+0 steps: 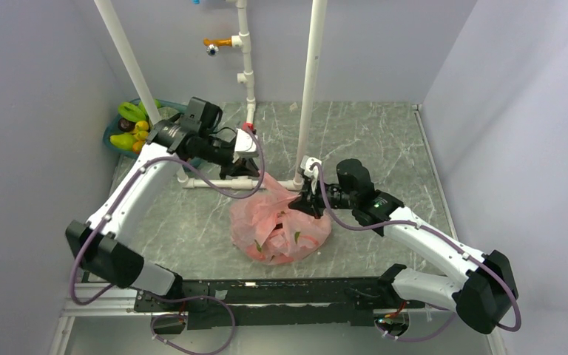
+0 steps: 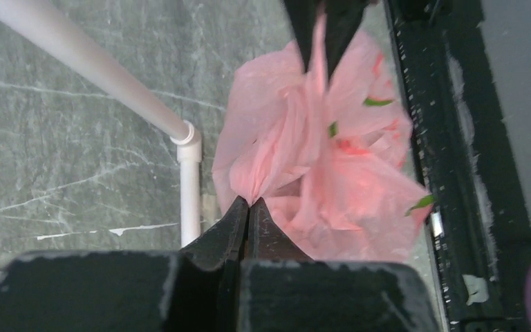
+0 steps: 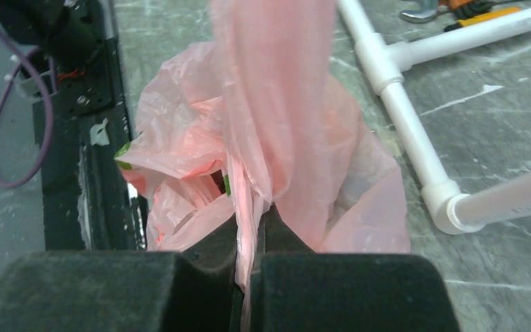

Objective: Place the fake fruits into the plastic bag and tie a complex knot

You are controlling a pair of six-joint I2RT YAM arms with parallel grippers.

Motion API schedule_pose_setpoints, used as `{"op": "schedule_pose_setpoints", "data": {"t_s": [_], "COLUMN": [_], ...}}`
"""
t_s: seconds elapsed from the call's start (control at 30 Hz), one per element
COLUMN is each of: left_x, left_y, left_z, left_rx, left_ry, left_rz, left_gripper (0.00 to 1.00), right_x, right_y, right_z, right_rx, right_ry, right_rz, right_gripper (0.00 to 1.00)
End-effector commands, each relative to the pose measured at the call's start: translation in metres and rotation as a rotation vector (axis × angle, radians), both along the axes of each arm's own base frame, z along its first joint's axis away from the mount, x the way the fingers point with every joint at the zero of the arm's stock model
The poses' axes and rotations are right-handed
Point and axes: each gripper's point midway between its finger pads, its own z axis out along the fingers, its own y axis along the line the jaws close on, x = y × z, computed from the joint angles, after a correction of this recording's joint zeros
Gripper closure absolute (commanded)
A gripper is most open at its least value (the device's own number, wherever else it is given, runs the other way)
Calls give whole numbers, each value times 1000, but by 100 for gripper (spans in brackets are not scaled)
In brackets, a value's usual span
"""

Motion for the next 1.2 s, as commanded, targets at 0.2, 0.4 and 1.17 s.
{"op": "schedule_pose_setpoints", "data": {"t_s": [0.2, 0.4, 1.17], "left_x": [-121, -101, -28], "left_y": [-30, -53, -79], "left_z": [-1, -86, -95], "left_rx": [-72, 59, -301], "left_ry": [232, 243, 447], "left_rz": [-63, 216, 557], "left_gripper": [100, 100, 100], "right_x": [38, 41, -3], "right_y": [0, 1, 45], "right_z": [17, 31, 62], "right_rx": [68, 109, 278], "right_ry": [68, 81, 164], "right_rz": [-256, -293, -56], "right_gripper": [100, 100, 100]}}
